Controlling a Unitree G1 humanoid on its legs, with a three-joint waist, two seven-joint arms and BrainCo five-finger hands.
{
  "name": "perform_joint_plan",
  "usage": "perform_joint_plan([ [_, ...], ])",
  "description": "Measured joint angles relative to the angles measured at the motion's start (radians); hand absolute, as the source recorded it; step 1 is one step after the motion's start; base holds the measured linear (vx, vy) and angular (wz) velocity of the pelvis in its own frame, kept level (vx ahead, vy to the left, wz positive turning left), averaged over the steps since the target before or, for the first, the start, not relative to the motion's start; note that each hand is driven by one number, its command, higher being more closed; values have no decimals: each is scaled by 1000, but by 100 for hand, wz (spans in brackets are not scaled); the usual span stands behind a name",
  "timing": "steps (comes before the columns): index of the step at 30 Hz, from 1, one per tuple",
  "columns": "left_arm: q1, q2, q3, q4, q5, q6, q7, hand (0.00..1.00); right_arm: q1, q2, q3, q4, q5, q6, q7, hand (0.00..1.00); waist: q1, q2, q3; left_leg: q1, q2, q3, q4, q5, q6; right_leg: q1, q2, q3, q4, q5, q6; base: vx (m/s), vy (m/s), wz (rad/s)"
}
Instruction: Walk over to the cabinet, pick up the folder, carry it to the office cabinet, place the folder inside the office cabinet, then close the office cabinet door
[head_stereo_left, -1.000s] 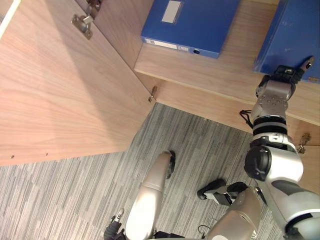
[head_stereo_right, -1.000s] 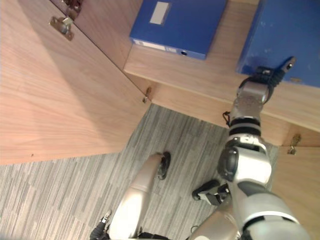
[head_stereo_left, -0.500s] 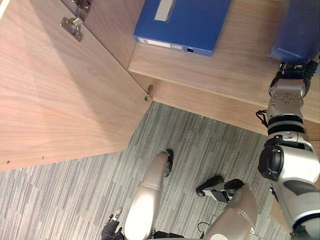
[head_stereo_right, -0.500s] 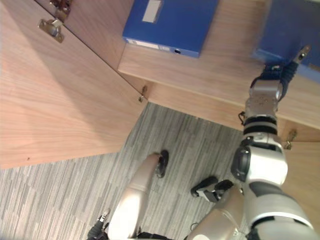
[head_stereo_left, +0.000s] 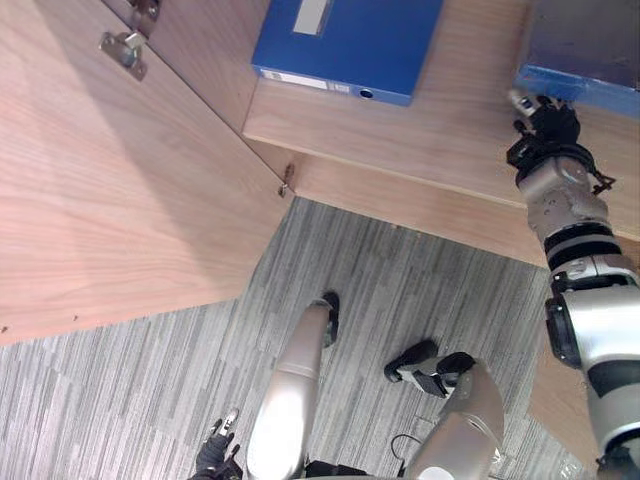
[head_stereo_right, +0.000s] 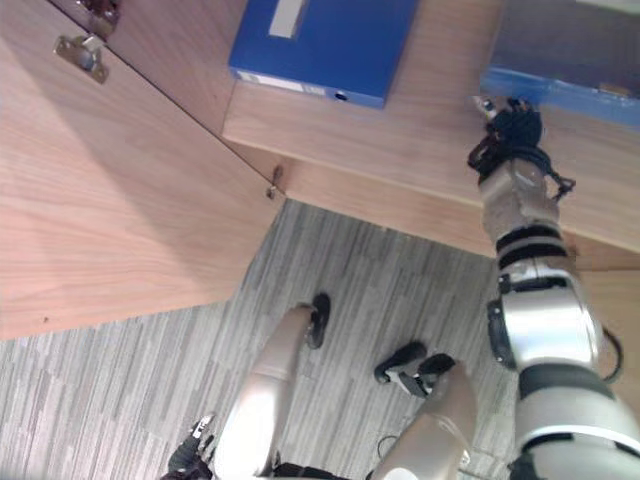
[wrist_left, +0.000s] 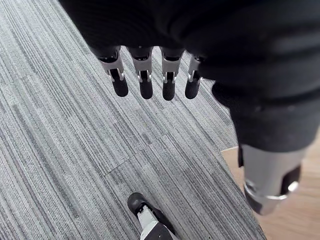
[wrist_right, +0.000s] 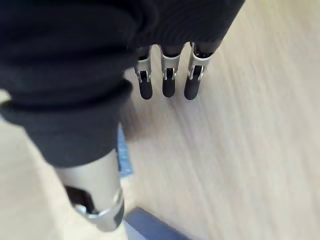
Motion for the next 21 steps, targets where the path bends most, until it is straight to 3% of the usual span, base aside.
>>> perform_joint_plan([
  [1, 0, 1, 1, 0, 0, 0, -2, 0, -4, -2, 12, 4, -24, 3, 4, 0, 0, 0, 0, 1, 0, 0, -1, 0, 1, 0, 0, 0, -1, 0, 0, -5, 17, -4],
  [3, 0, 13, 5, 0, 6, -1, -12, 0, -23, -20, 91, 5, -201, 32, 53, 0, 1, -5, 3, 10, 1, 6, -16, 7, 1, 2, 1, 2, -8, 3, -4, 0, 0, 0],
  [6, 1, 25, 4, -1, 30, 0, -40, 0, -26, -21, 106, 3, -364, 38, 119, 0, 5, -8, 2, 17, 7, 7, -32, 15, -1, 3, 11, 1, -20, 7, -9, -5, -11, -3],
  [11, 3, 41, 4, 1, 42, 0, -63, 0, -13, -21, 106, 1, -577, 33, 141, 0, 6, -13, 4, 28, 20, 13, -51, 20, -3, 7, 28, 2, -44, 19, -12, -7, -3, -8],
  [15, 3, 49, 5, 2, 45, -1, -68, 0, 74, -42, 108, -85, -818, 29, 171, 0, 0, -44, 1, 33, 25, 19, -64, 25, -3, 8, 34, 2, -60, 26, -10, 0, 2, -1],
  [19, 6, 68, 2, 5, 61, 5, -99, 0, 222, -74, 142, -254, -824, -4, 297, 0, -10, -80, -6, 45, 33, 32, -78, 25, -2, 12, 42, 8, -79, 36, -9, 4, 18, -7],
  [21, 6, 79, -25, 28, 64, 7, -124, 0, 340, -59, 145, -346, -787, -24, 357, 0, -19, -103, -13, 78, 48, 43, -102, 25, -2, 33, 69, 18, -120, 56, -6, 3, 29, -28],
])
